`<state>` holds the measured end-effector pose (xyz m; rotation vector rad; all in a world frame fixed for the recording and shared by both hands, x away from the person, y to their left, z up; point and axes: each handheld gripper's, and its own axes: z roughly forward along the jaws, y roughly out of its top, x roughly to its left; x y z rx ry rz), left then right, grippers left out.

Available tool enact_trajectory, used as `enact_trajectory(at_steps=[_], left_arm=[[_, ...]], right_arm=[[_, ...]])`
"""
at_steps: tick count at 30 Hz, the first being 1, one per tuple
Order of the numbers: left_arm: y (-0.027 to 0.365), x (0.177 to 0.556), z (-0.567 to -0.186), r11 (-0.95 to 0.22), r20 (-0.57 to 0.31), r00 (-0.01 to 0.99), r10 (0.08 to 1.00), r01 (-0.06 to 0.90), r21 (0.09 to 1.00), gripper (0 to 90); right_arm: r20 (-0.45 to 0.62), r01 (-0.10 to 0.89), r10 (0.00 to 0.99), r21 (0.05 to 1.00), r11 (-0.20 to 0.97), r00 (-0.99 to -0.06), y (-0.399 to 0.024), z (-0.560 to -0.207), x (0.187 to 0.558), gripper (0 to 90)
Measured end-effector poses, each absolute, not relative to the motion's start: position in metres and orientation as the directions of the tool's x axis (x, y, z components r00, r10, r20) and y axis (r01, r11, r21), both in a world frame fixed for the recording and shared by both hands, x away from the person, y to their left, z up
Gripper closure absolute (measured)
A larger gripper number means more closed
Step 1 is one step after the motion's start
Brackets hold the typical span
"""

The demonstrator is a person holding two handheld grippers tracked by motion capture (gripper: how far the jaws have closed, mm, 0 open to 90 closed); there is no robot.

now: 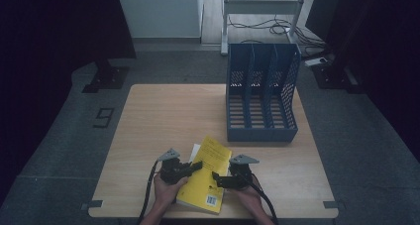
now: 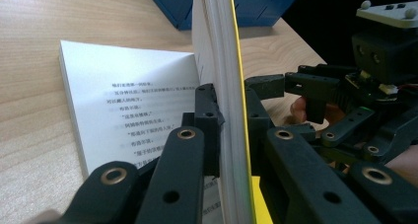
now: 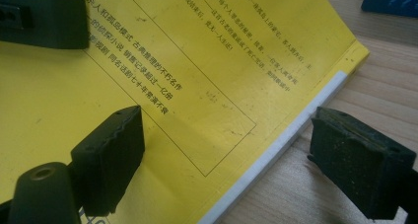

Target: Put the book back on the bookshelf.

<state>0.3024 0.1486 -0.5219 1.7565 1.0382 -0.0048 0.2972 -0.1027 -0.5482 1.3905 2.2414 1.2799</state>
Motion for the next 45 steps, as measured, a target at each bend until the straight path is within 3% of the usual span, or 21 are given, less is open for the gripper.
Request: enact_trajectory(at_steps=[6, 18, 35, 45], left_arm=[[0.143, 0.294, -0.507, -0.095, -0.4, 0.667, 0.629, 0.576, 0.812, 82.6], [0.141, 0.291, -0.498, -0.094, -0.398, 0.685, 0.611, 0.562, 0.822, 82.7], [0.145, 0.285, -0.485, -0.067, -0.411, 0.704, 0.579, 0.544, 0.837, 82.8], [0.15, 0.286, -0.485, -0.063, -0.423, 0.714, 0.557, 0.545, 0.836, 82.7]], right_arm=[[0.292, 0.621, 0.793, 0.772, 0.134, -0.534, -0.11, -0.543, 0.296, 13.0], [0.298, 0.603, 0.779, 0.788, 0.126, -0.552, -0.116, -0.54, 0.291, 12.7], [0.425, 0.63, 0.702, 0.775, 0.044, -0.572, -0.122, -0.544, 0.299, 8.7], [0.423, 0.613, 0.683, 0.789, 0.045, -0.595, -0.125, -0.54, 0.297, 16.3]])
